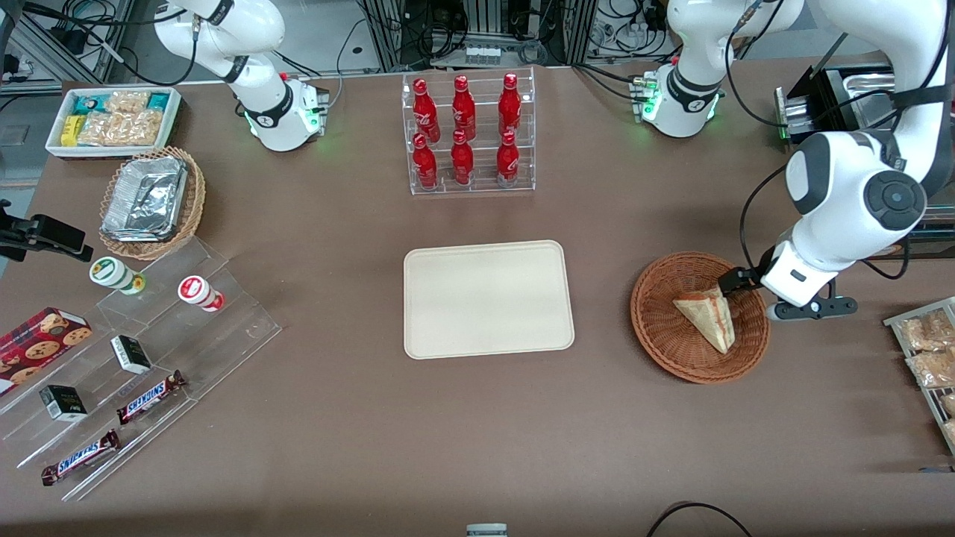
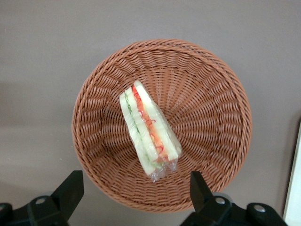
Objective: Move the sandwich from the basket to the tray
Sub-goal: 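Lower the left gripper and close it on the wrapped sandwich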
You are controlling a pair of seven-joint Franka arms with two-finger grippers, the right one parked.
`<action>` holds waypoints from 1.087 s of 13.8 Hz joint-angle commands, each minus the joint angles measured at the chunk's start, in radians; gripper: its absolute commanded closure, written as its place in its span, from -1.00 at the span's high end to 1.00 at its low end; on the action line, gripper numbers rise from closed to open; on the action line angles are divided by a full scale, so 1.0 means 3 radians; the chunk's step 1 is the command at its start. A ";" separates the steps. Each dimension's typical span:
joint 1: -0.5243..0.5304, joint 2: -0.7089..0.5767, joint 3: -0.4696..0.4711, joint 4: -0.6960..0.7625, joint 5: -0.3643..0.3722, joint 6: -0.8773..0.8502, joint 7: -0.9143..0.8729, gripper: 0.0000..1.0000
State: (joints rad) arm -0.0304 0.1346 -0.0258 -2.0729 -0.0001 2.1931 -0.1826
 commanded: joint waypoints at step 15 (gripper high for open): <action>-0.0103 0.0339 -0.0011 -0.0377 0.0011 0.0917 -0.2045 1.00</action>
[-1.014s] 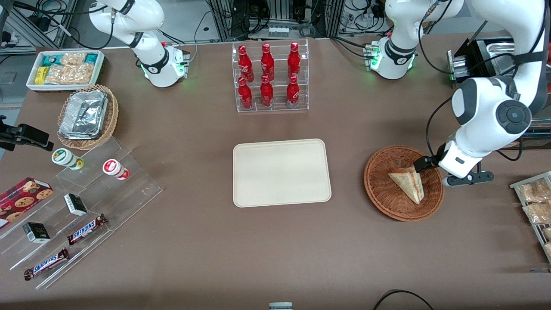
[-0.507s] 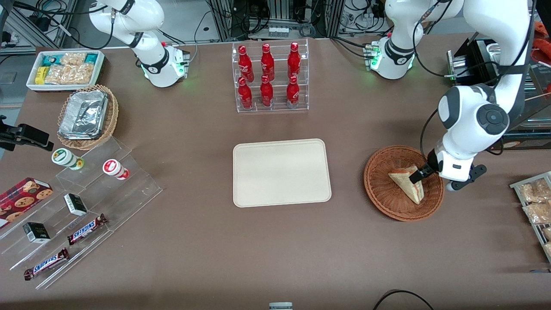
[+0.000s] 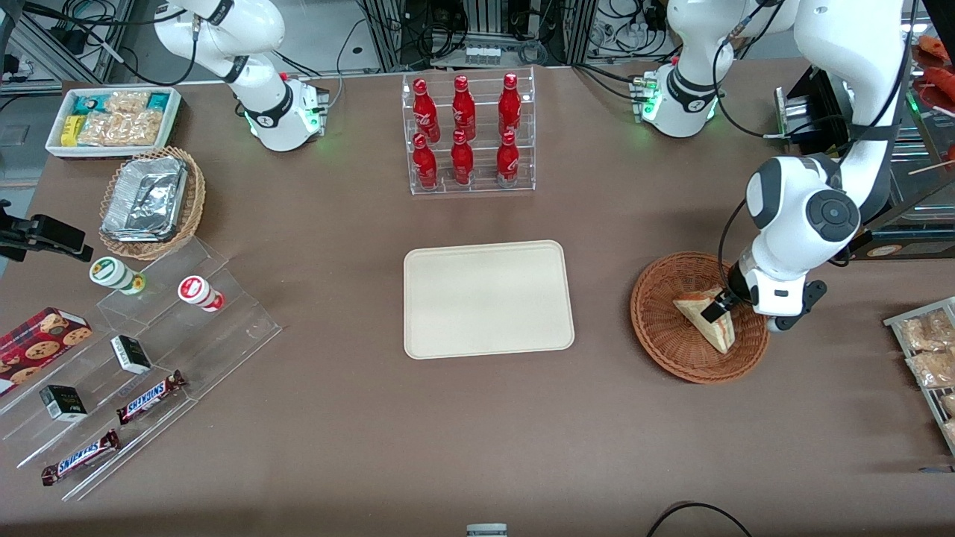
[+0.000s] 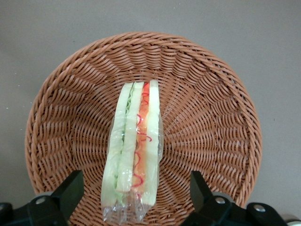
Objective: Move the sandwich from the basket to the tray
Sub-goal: 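Lower the left gripper and close it on the wrapped sandwich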
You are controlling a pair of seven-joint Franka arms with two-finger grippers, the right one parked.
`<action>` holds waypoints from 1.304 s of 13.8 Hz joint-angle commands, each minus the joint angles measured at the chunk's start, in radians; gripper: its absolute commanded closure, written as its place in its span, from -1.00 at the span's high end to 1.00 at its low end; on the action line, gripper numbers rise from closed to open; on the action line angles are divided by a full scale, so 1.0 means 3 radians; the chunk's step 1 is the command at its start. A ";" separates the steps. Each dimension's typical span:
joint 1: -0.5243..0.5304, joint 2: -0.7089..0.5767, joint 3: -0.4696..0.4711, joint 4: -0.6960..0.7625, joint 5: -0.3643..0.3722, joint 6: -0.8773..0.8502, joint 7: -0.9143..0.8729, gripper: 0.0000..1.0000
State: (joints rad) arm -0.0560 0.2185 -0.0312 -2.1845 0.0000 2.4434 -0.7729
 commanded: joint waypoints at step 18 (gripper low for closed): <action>-0.0033 0.0121 -0.0014 0.0382 0.0005 -0.0625 -0.0016 -1.00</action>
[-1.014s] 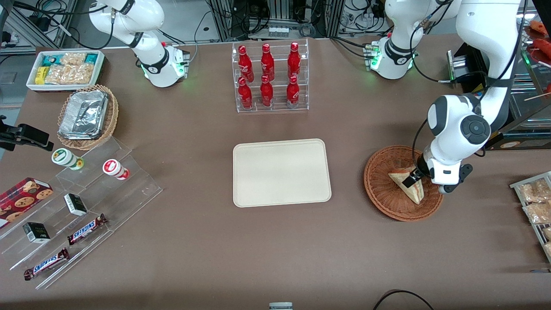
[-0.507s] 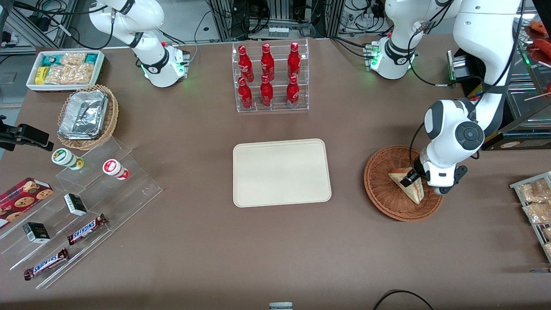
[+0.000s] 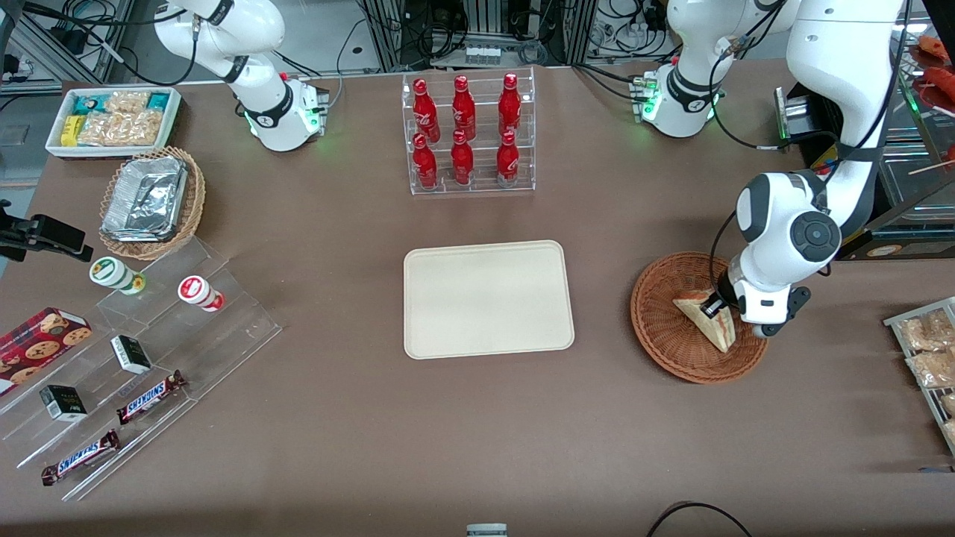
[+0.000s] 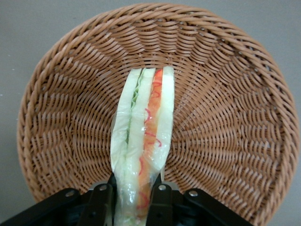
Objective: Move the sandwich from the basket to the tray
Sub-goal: 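Lower the left gripper and close it on the wrapped sandwich, then lift the sandwich and carry it with the left gripper to the tray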
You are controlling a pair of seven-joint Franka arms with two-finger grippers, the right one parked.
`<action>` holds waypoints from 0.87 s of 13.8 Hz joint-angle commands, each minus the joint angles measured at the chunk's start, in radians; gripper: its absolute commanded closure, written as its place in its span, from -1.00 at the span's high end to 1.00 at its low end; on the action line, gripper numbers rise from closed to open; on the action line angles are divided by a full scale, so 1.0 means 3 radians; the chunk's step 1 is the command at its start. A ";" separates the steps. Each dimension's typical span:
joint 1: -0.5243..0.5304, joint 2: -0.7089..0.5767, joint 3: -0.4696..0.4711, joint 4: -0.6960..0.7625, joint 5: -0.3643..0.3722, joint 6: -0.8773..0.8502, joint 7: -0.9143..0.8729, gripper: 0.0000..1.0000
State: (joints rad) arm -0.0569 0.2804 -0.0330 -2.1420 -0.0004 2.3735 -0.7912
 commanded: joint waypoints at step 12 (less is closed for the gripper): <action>-0.0658 0.0133 -0.0023 0.1096 0.0017 -0.1044 0.0234 -1.00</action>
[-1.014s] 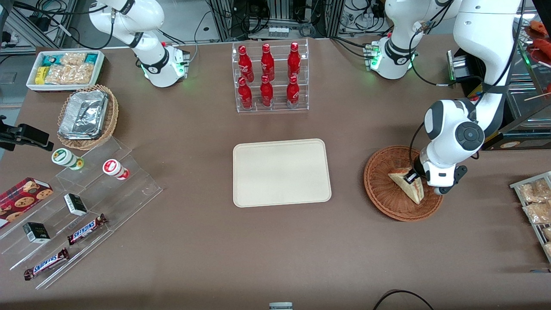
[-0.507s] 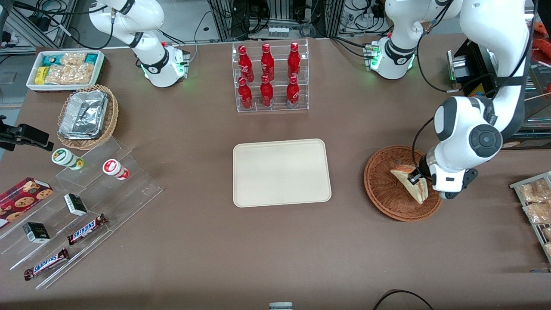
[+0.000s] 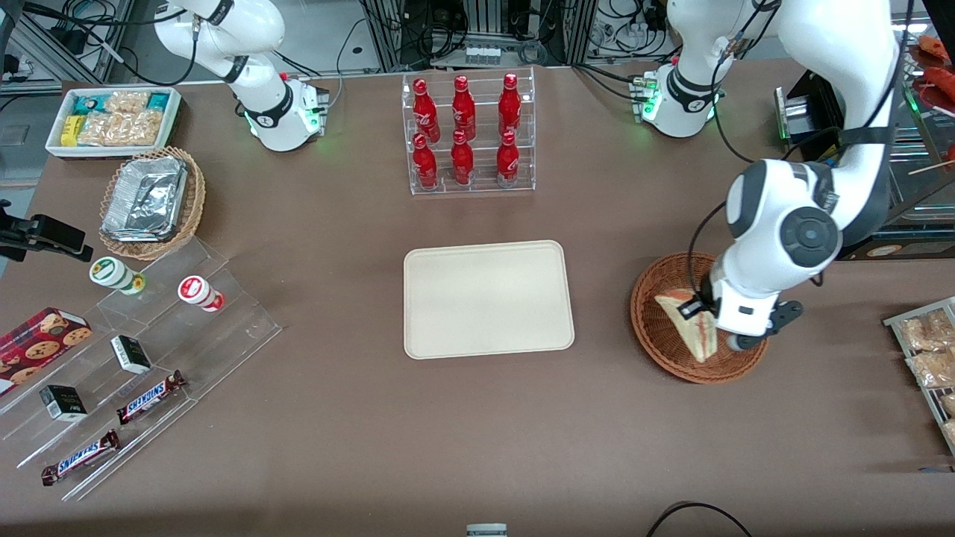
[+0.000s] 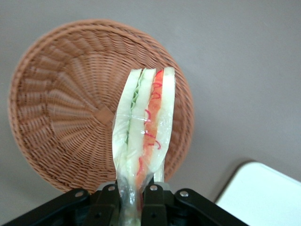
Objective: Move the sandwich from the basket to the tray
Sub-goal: 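Lift the sandwich and carry it with the left gripper to the tray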
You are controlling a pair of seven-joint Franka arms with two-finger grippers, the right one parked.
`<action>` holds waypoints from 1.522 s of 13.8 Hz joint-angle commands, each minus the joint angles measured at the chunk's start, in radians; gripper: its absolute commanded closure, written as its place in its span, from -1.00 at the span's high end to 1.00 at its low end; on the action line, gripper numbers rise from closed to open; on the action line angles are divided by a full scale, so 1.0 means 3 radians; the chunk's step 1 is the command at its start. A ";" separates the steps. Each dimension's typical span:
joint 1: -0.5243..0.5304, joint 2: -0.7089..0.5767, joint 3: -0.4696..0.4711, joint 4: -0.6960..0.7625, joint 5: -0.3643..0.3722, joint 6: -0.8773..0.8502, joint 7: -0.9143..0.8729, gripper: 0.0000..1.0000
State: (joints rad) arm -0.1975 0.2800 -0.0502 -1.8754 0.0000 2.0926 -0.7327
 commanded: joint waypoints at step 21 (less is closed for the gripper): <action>-0.1826 0.1521 0.0029 0.1710 -0.0041 -0.0175 -0.0687 -1.00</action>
State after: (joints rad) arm -0.7273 0.6858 -0.0541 -1.4422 -0.0037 2.0642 -0.9204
